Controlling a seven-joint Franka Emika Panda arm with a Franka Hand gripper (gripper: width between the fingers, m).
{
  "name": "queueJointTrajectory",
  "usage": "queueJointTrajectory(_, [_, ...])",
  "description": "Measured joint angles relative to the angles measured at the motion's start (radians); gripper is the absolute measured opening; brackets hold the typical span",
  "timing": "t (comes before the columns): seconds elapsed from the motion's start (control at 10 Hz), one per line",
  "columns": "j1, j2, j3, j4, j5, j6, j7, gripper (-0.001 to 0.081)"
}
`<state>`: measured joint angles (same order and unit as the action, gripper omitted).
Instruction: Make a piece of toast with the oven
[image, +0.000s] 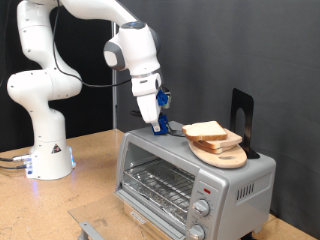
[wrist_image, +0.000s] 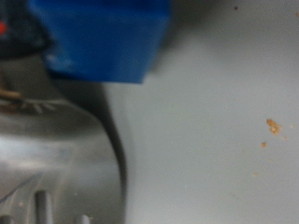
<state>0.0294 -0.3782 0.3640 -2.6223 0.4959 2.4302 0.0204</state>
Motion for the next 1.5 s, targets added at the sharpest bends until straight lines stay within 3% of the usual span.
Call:
queueJointTrajectory(0.1, [0.000,0.000,0.000,0.000,0.000,0.000,0.000,0.0687])
queueJointTrajectory(0.2, [0.000,0.000,0.000,0.000,0.000,0.000,0.000,0.0550])
queueJointTrajectory(0.3, [0.000,0.000,0.000,-0.001,0.000,0.000,0.000,0.0550])
queueJointTrajectory(0.4, [0.000,0.000,0.000,-0.001,0.000,0.000,0.000,0.0498])
queueJointTrajectory(0.8, [0.001,-0.013,0.000,-0.001,0.018,-0.017,0.001,0.0498])
queueJointTrajectory(1.4, [0.009,-0.164,-0.042,0.016,0.063,-0.198,-0.009,0.0498])
queueJointTrajectory(1.5, [0.009,-0.162,-0.041,0.013,0.063,-0.196,-0.009,0.0498])
